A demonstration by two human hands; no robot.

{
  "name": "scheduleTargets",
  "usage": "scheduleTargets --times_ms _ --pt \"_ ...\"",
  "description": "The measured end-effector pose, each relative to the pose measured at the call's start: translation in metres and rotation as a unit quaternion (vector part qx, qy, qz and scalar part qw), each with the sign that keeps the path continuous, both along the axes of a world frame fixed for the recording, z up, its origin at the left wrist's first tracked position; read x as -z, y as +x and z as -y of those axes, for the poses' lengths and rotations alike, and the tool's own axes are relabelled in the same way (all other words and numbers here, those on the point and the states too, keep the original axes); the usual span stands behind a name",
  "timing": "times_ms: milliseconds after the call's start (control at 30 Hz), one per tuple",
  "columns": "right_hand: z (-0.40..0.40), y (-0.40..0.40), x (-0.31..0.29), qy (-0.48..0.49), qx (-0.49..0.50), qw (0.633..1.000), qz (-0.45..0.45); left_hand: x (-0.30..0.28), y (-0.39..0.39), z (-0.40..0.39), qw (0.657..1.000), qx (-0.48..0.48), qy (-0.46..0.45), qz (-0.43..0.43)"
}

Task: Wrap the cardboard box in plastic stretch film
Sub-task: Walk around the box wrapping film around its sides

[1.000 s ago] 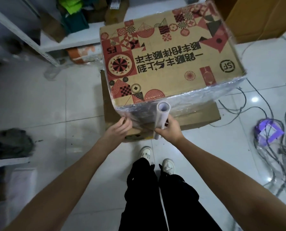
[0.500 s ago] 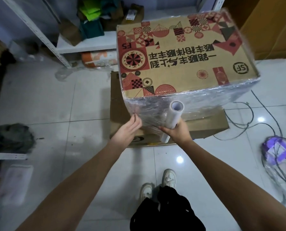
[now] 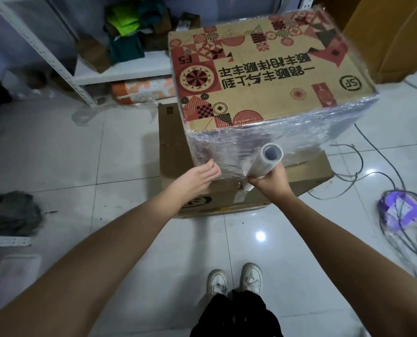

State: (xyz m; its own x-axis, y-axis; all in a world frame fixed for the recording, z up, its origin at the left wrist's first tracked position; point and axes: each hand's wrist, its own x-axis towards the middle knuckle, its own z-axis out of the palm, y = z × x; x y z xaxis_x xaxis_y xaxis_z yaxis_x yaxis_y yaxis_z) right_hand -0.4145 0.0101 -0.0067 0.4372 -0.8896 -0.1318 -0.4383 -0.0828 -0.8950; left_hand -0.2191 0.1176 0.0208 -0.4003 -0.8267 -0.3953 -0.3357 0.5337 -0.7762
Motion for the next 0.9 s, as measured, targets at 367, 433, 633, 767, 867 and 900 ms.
scheduleTargets --times_ms 367,433,633,767,867,900 --pt "0.011 -0.014 -0.005 0.043 -0.022 0.999 0.015 0.009 0.004 0.005 0.999 0.042 0.007 -0.017" --pt "0.010 -0.013 0.001 0.038 -0.015 0.999 0.010 0.010 0.000 0.007 0.995 0.095 0.003 -0.024" --pt "0.005 -0.010 0.011 0.027 0.021 0.999 0.025 -0.013 0.003 0.051 0.977 0.207 -0.047 0.013" --pt "0.012 -0.013 0.012 0.045 0.024 0.999 -0.002 -0.021 0.011 0.069 0.962 0.248 -0.080 0.080" --pt "0.019 -0.011 0.009 0.042 0.010 0.999 -0.029 -0.023 0.010 0.066 0.967 0.208 -0.092 0.116" --pt "0.020 -0.010 0.008 0.034 0.008 0.998 -0.043 -0.023 0.011 0.066 0.973 0.193 -0.078 0.102"
